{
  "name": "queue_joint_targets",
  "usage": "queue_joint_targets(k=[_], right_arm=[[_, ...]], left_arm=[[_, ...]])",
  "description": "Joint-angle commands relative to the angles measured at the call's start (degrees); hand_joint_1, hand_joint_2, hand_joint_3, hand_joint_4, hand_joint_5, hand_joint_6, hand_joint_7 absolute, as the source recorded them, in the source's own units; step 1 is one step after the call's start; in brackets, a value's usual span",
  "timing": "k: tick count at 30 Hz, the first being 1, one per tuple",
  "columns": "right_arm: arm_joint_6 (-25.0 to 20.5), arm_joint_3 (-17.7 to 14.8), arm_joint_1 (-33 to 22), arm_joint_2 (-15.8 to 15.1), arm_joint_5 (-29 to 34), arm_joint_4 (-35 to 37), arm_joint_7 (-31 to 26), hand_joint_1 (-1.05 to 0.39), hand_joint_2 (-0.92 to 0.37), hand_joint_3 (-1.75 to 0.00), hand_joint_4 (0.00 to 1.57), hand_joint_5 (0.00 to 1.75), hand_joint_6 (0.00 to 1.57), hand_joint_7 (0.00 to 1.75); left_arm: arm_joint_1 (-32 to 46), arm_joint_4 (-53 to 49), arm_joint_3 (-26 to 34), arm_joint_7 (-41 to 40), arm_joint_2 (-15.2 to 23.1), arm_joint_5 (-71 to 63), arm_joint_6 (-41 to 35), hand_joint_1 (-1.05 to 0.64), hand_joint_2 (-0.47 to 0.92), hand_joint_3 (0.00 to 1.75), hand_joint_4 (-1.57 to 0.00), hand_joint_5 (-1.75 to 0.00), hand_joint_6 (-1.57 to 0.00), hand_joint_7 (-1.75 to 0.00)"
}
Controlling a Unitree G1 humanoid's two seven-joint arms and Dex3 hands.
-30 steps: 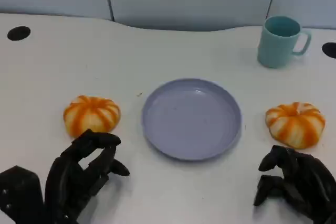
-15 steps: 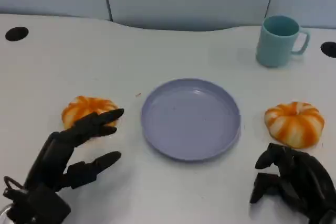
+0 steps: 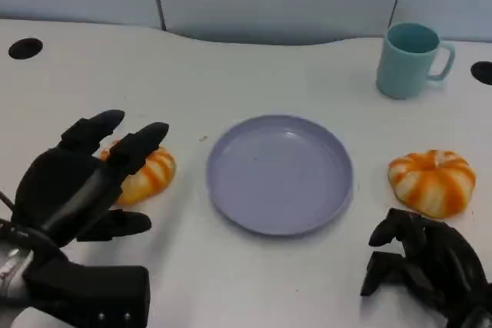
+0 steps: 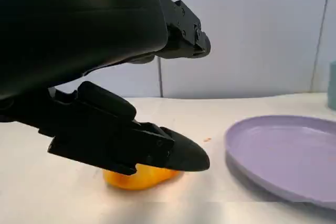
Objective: Grasp the bread from the table and place it into the plate.
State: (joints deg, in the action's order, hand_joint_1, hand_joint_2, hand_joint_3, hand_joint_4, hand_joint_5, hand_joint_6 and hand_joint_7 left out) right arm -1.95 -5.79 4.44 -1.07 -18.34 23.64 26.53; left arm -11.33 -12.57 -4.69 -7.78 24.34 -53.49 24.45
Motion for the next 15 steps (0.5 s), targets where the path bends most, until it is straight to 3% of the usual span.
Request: queue_joint_targets(k=[1,5,15], right_arm=[[-0.2,-0.2,-0.7,-0.4,0.0,0.2,0.1,-0.42,-0.92,-0.43,1.25,1.03,1.14,0.98],[0.5,-0.1,-1.1,-0.4,0.4,0.0,0.0,-0.42,-0.92,-0.44,1.25,1.03,1.15,0.97],[-1.0,-0.2,-1.8,-0.1,-0.1,-1.2,-0.6,-0.43,-0.92,-0.42,1.26,1.04,1.16,0.96]], left_arm=[[-2.4,0.8,-3.0,3.7,2.6,-0.5,-4.7,-0.76,0.92,0.07,0.0,-0.07,-0.13,0.0],[-7.5,-5.2,-7.5,7.1,3.5,-1.9,-8.0,-0.75,0.92,0.05,0.0,-0.03,-0.08,0.0],[-21.5,-29.7,-17.7,3.3,1.8,-1.6,-9.1,-0.68,0.89,0.01,-0.05,-0.04,-0.13,-0.01]])
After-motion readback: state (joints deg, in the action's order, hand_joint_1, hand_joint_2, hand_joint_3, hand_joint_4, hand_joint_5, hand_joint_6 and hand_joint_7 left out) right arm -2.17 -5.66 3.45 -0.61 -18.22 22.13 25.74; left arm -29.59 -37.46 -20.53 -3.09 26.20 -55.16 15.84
